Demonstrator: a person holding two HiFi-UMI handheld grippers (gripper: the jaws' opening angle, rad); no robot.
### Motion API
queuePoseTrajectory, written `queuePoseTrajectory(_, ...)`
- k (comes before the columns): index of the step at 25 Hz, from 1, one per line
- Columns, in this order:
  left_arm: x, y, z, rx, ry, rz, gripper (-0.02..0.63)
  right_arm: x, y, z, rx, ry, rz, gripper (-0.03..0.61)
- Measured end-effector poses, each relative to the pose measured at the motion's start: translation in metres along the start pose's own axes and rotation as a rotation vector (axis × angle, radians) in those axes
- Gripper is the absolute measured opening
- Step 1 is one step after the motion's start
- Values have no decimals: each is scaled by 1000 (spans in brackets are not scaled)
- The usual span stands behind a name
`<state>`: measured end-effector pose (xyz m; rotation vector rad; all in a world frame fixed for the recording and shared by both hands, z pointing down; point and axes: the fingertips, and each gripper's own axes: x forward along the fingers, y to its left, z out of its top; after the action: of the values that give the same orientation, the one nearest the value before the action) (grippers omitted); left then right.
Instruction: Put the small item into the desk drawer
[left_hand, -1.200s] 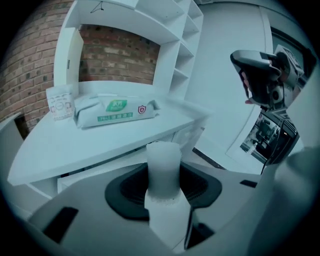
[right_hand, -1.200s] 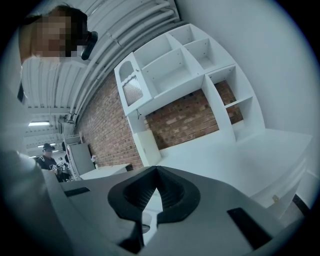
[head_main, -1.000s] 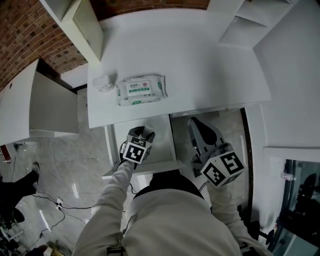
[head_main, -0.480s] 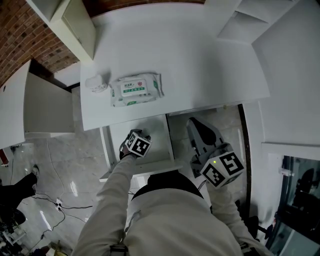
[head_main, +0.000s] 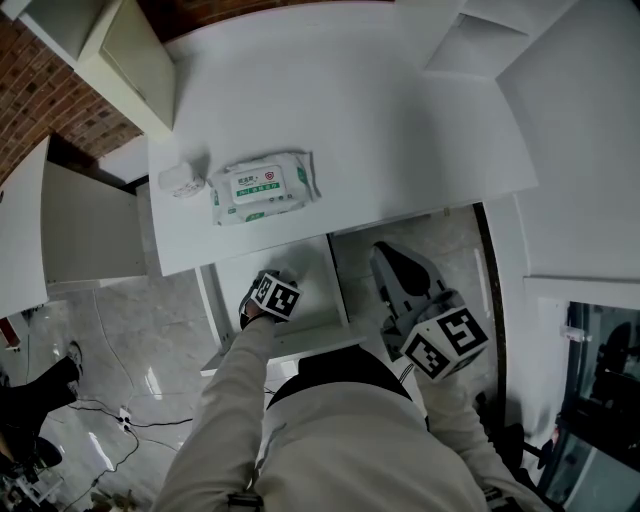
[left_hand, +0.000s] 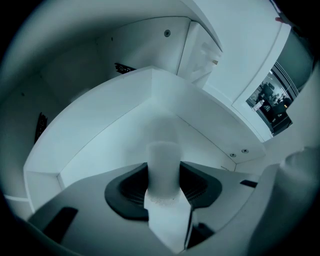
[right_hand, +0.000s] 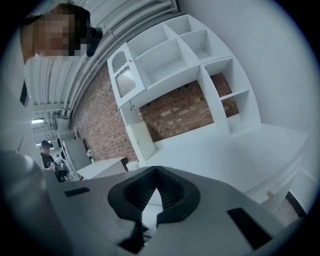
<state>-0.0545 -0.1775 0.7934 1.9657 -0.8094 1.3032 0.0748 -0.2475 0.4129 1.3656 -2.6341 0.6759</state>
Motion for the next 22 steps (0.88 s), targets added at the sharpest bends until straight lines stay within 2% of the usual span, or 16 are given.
queuePoseTrajectory(9, 12, 4, -16, 14, 57, 30, 187, 1, -4, -2, 6, 8, -2, 28)
queuePoseTrajectory(16, 14, 5, -14, -1, 55, 19, 190, 2, -7, -8, 17, 18, -1, 28)
queuePoseTrajectory(22, 11, -3, -11, -55, 47, -14, 250, 3, -3, -6, 8, 24, 20, 28)
